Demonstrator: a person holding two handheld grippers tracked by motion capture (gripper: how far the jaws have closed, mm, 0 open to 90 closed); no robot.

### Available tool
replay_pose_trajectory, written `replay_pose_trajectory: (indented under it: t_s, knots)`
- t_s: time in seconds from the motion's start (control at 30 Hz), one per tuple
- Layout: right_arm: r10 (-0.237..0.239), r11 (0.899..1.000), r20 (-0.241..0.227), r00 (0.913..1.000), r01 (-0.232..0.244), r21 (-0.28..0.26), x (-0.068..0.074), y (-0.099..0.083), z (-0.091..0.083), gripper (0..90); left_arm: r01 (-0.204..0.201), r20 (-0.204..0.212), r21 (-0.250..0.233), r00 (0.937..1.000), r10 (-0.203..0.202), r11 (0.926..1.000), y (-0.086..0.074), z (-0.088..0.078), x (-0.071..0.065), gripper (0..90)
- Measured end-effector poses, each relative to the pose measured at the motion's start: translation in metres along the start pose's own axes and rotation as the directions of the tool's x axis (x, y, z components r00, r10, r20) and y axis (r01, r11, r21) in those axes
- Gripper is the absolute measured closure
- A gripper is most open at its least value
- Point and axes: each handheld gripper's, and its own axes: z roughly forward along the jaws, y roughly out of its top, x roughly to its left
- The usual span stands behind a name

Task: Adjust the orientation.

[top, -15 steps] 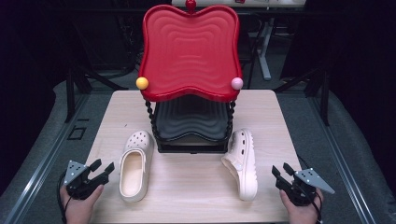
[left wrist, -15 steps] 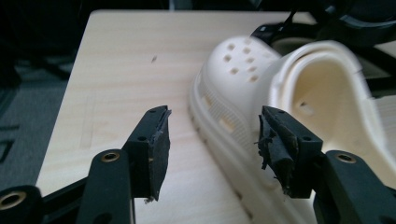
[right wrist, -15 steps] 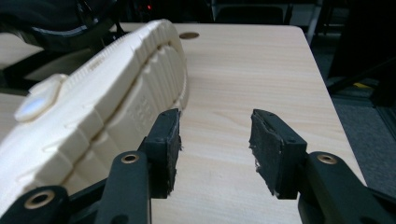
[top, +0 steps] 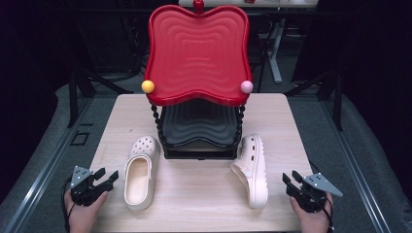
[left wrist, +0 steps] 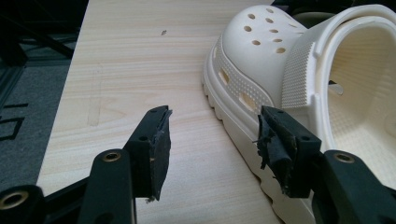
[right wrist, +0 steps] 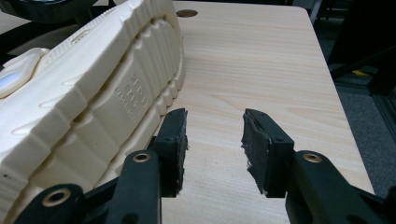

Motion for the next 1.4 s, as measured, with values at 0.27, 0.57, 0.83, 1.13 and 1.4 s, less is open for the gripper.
replay_pose_trajectory:
  t_s: [0.27, 0.57, 0.83, 1.13, 1.4]
  knots:
    - [0.007, 1.000, -0.010, 0.9999, -0.007, -0.006, 0.006, -0.002, -0.001, 54.3, 0.001, 0.002, -0.015, 1.0000, -0.001, 0.9999, 0.002, -0.003, -0.001, 46.1]
    - [-0.002, 1.000, 0.013, 0.9999, 0.003, -0.010, 0.007, -0.002, -0.002, 52.9, -0.013, 0.013, -0.028, 0.9998, 0.014, 0.9995, 0.007, -0.008, -0.011, 47.9]
    - [0.013, 1.000, -0.003, 0.9999, -0.013, -0.009, 0.007, -0.002, -0.003, 55.1, -0.008, 0.046, -0.056, 0.9989, 0.011, 0.9984, 0.012, -0.014, -0.020, 50.9]
    - [0.017, 1.000, -0.004, 0.9999, -0.017, -0.008, 0.007, -0.002, -0.004, 55.1, -0.036, 0.078, -0.058, 0.9962, 0.040, 0.9977, 0.016, -0.010, -0.035, 53.1]
    - [0.017, 1.000, -0.007, 0.9998, -0.018, -0.003, 0.006, -0.002, -0.003, 55.1, -0.082, 0.064, -0.010, 0.9946, 0.082, 0.9966, 0.015, 0.006, -0.042, 58.6]
